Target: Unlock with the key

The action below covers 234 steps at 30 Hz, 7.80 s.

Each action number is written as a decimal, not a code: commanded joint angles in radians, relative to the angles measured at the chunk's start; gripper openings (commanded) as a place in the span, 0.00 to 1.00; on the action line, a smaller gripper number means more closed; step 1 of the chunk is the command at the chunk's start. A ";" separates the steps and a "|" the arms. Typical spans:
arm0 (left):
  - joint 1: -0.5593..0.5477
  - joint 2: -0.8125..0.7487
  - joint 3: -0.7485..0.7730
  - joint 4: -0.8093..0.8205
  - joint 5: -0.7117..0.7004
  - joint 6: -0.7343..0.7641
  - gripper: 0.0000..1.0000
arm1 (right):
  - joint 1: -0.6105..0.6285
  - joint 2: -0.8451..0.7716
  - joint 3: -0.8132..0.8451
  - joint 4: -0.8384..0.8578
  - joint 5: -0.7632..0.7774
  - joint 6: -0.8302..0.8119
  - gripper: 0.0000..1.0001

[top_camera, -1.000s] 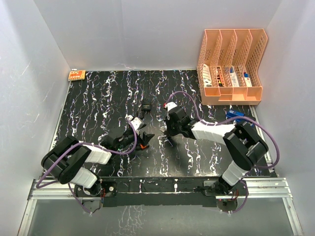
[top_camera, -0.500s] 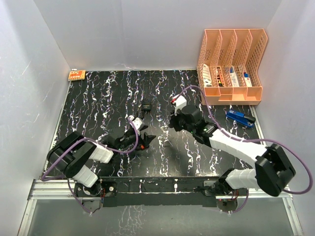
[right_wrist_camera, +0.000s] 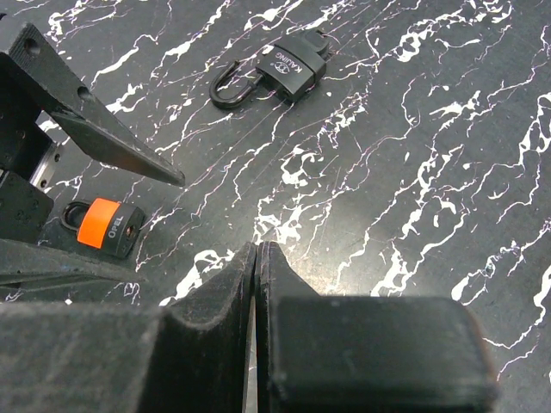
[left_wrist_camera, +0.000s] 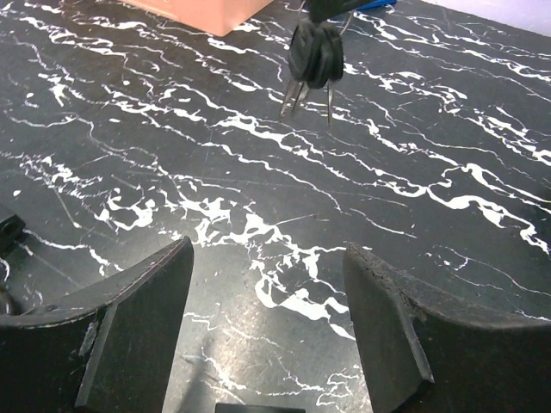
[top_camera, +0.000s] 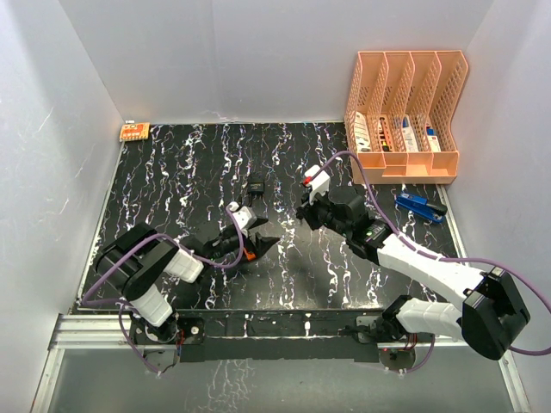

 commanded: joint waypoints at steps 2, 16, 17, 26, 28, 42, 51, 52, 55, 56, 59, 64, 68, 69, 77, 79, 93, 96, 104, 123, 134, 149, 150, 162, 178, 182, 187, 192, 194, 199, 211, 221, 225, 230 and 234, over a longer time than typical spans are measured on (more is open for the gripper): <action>-0.022 0.000 0.042 0.037 0.052 0.030 0.68 | 0.003 -0.031 -0.003 0.062 -0.025 -0.019 0.00; -0.042 0.043 0.084 0.039 0.052 0.046 0.65 | 0.003 -0.030 -0.001 0.055 -0.042 -0.022 0.00; -0.043 0.048 0.087 0.042 0.053 0.046 0.64 | 0.003 -0.031 -0.001 0.053 -0.044 -0.021 0.00; -0.066 0.097 0.118 0.085 0.057 0.051 0.60 | 0.003 -0.031 0.005 0.053 -0.062 -0.010 0.00; -0.069 0.110 0.126 0.091 0.054 0.059 0.59 | 0.003 -0.030 0.007 0.052 -0.073 -0.008 0.00; -0.078 0.205 0.188 0.178 0.021 0.116 0.44 | 0.003 -0.033 0.004 0.051 -0.104 0.001 0.00; -0.089 0.252 0.202 0.227 0.009 0.115 0.41 | 0.002 -0.035 -0.001 0.052 -0.112 0.000 0.00; -0.090 0.252 0.204 0.230 0.006 0.116 0.41 | 0.003 -0.035 -0.001 0.052 -0.113 -0.001 0.00; -0.092 0.256 0.205 0.244 0.000 0.115 0.40 | 0.003 -0.033 -0.001 0.052 -0.114 0.000 0.00; -0.093 0.257 0.207 0.245 0.000 0.114 0.40 | 0.002 -0.034 -0.002 0.052 -0.116 0.001 0.00; -0.094 0.261 0.212 0.248 -0.001 0.114 0.39 | 0.004 -0.034 -0.004 0.050 -0.118 0.002 0.00; -0.097 0.263 0.216 0.248 -0.004 0.115 0.35 | 0.004 -0.035 -0.006 0.049 -0.119 0.002 0.00; -0.099 0.261 0.214 0.245 -0.003 0.123 0.28 | 0.003 -0.033 -0.007 0.047 -0.119 0.002 0.00; -0.100 0.260 0.213 0.241 -0.003 0.125 0.25 | 0.004 -0.032 -0.007 0.047 -0.119 0.001 0.00; -0.101 0.243 0.208 0.214 0.007 0.141 0.00 | 0.003 -0.030 -0.009 0.046 -0.086 0.008 0.00; -0.102 0.239 0.205 0.205 0.004 0.144 0.00 | 0.003 -0.031 -0.010 0.045 -0.062 0.017 0.00; -0.166 0.023 0.231 -0.251 -0.376 0.406 0.00 | 0.001 -0.001 0.037 -0.008 0.148 0.244 0.23; -0.170 -0.002 0.236 -0.291 -0.437 0.446 0.00 | 0.001 -0.020 0.029 0.009 0.182 0.297 0.46; -0.216 -0.014 0.291 -0.408 -0.556 0.611 0.00 | -0.011 -0.055 0.025 0.050 0.195 0.412 0.58; -0.302 0.000 0.300 -0.282 -0.642 0.739 0.00 | -0.144 0.059 0.025 0.092 -0.006 0.810 0.52; -0.341 0.054 0.318 -0.212 -0.710 0.805 0.00 | -0.153 0.104 0.022 0.116 -0.060 0.875 0.48; -0.380 0.110 0.336 -0.140 -0.793 0.843 0.00 | -0.172 0.124 -0.008 0.167 -0.082 0.951 0.38; -0.384 0.115 0.337 -0.131 -0.801 0.845 0.00 | -0.173 0.126 -0.009 0.171 -0.085 0.954 0.38; -0.408 0.158 0.366 -0.085 -0.890 0.872 0.00 | -0.178 0.139 -0.024 0.190 -0.112 0.972 0.25; -0.437 0.216 0.377 0.053 -0.983 0.902 0.01 | -0.202 0.128 -0.053 0.217 -0.121 0.998 0.00; -0.438 0.167 0.339 0.031 -0.956 0.826 0.21 | -0.221 0.108 -0.073 0.226 -0.114 1.002 0.00; -0.437 0.098 0.305 -0.041 -0.939 0.747 0.70 | -0.254 0.085 -0.099 0.238 -0.115 1.002 0.00; -0.435 0.002 0.260 -0.094 -0.948 0.683 0.77 | -0.290 0.067 -0.119 0.250 -0.131 0.978 0.00; -0.427 -0.050 0.247 -0.136 -0.944 0.644 0.77 | -0.303 0.061 -0.126 0.255 -0.143 0.956 0.00; -0.398 -0.197 0.258 -0.409 -0.917 0.474 0.80 | -0.322 0.053 -0.138 0.277 -0.174 0.829 0.00; -0.274 -0.429 0.282 -0.976 -0.679 0.046 0.85 | -0.329 0.074 -0.135 0.299 -0.332 0.570 0.00; -0.174 -0.319 0.323 -1.203 -0.549 -0.155 0.87 | -0.329 0.084 -0.128 0.297 -0.457 0.535 0.00; -0.160 -0.297 0.327 -1.250 -0.519 -0.180 0.87 | -0.329 0.082 -0.127 0.284 -0.471 0.518 0.00; -0.147 -0.310 0.303 -1.275 -0.483 -0.197 0.87 | -0.328 0.080 -0.125 0.269 -0.479 0.500 0.00; -0.141 -0.296 0.302 -1.296 -0.448 -0.180 0.87 | -0.329 0.083 -0.125 0.262 -0.483 0.489 0.00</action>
